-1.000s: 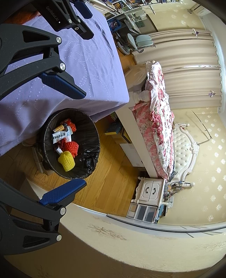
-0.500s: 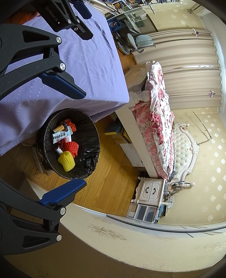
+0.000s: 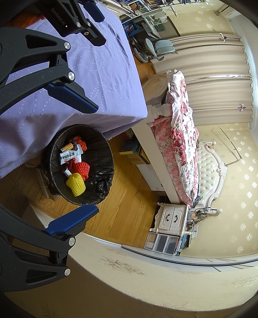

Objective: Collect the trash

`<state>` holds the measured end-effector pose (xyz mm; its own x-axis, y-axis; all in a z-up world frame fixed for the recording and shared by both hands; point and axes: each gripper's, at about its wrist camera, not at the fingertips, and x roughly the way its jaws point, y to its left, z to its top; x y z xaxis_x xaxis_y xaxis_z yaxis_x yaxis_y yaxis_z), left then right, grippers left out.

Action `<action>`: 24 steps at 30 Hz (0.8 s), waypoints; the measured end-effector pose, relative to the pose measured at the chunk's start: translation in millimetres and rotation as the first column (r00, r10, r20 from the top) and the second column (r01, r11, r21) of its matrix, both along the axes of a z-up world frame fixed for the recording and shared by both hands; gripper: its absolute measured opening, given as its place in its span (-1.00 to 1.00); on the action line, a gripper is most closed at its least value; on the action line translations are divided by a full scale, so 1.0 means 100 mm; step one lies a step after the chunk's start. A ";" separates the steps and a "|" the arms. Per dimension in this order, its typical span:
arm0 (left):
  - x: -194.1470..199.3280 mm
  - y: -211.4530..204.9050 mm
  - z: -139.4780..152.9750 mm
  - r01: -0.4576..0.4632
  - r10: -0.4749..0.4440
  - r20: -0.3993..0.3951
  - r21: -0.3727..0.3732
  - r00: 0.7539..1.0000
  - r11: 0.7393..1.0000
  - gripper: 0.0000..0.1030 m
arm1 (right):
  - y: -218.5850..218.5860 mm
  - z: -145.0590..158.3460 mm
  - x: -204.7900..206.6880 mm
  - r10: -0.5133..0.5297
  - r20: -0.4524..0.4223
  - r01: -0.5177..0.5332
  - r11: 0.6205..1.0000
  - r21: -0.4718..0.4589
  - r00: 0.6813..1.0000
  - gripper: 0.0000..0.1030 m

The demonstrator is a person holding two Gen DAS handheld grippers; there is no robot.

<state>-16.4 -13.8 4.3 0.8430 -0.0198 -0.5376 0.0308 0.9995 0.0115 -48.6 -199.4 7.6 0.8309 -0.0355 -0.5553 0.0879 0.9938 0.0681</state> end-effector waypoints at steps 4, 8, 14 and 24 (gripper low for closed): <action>-0.02 -0.02 -0.02 0.004 -0.004 0.001 0.000 1.000 1.000 0.67 | 0.00 0.00 0.00 0.000 0.001 0.000 1.000 0.000 1.000 0.76; -0.05 -0.03 0.00 0.005 -0.005 0.014 0.002 1.000 1.000 0.67 | 0.00 0.00 0.00 0.000 0.001 0.000 1.000 0.000 1.000 0.76; -0.07 -0.05 0.00 0.013 -0.013 0.012 -0.001 1.000 1.000 0.67 | 0.00 0.00 -0.01 0.001 0.000 -0.001 1.000 -0.001 1.000 0.76; -0.08 -0.08 -0.01 0.016 -0.016 0.015 -0.002 1.000 1.000 0.67 | 0.02 -0.01 -0.01 0.006 -0.001 -0.006 1.000 -0.002 1.000 0.76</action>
<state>-24.4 -21.5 3.5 0.8506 -0.0348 -0.5246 0.0471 0.9988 0.0100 -49.8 -197.8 6.9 0.8307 -0.0316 -0.5559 0.0823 0.9944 0.0665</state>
